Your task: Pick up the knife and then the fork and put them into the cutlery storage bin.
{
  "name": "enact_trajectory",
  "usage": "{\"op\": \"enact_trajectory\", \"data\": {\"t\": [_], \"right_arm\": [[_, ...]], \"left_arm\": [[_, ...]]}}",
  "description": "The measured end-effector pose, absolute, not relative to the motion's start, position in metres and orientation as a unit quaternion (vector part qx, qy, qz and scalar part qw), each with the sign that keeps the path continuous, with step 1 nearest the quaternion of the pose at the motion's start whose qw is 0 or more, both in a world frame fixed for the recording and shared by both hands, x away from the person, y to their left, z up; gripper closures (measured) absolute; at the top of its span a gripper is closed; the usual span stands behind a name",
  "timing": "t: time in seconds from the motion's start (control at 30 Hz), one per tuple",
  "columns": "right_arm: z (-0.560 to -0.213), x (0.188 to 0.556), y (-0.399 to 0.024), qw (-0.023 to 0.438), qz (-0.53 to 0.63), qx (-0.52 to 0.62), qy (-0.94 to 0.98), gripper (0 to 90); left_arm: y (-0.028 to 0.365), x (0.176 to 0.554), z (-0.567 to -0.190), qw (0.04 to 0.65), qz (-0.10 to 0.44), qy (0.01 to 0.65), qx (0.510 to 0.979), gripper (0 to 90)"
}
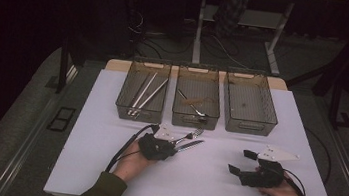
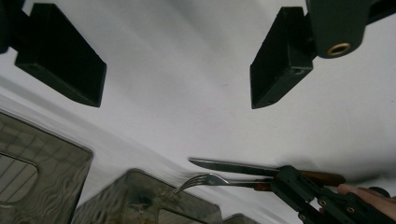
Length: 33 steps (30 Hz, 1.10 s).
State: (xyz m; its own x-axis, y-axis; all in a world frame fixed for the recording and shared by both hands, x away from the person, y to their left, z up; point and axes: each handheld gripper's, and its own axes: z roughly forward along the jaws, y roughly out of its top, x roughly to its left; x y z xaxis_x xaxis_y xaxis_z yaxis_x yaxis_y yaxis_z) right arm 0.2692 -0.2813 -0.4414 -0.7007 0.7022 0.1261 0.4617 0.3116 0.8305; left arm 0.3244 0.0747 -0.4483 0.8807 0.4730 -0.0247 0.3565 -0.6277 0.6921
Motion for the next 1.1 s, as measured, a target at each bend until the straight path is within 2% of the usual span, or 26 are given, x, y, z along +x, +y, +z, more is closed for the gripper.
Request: {"op": "enact_trajectory", "data": {"t": [0.3,0.47,0.57,0.77,0.97,1.1], "right_arm": [[-0.438,0.271,-0.284,0.132,0.469,0.384,0.784,18.4],[-0.432,0.274,-0.287,0.096,0.466,0.409,0.778,17.0],[-0.428,0.275,-0.286,0.092,0.471,0.389,0.786,14.0],[-0.415,0.278,-0.277,0.090,0.496,0.387,0.772,14.0],[-0.407,0.288,-0.263,0.069,0.513,0.386,0.764,18.1],[-0.402,0.294,-0.249,0.049,0.527,0.380,0.758,25.5]], "left_arm": [[0.075,0.325,-0.448,0.370,0.077,0.235,0.896,76.5],[0.075,0.322,-0.438,0.401,0.071,0.240,0.881,76.5],[0.076,0.318,-0.429,0.415,0.078,0.241,0.874,76.4],[0.074,0.311,-0.412,0.445,0.091,0.243,0.857,76.4],[0.066,0.305,-0.403,0.463,0.100,0.237,0.848,76.3],[0.061,0.304,-0.400,0.472,0.102,0.234,0.844,76.3]]}}
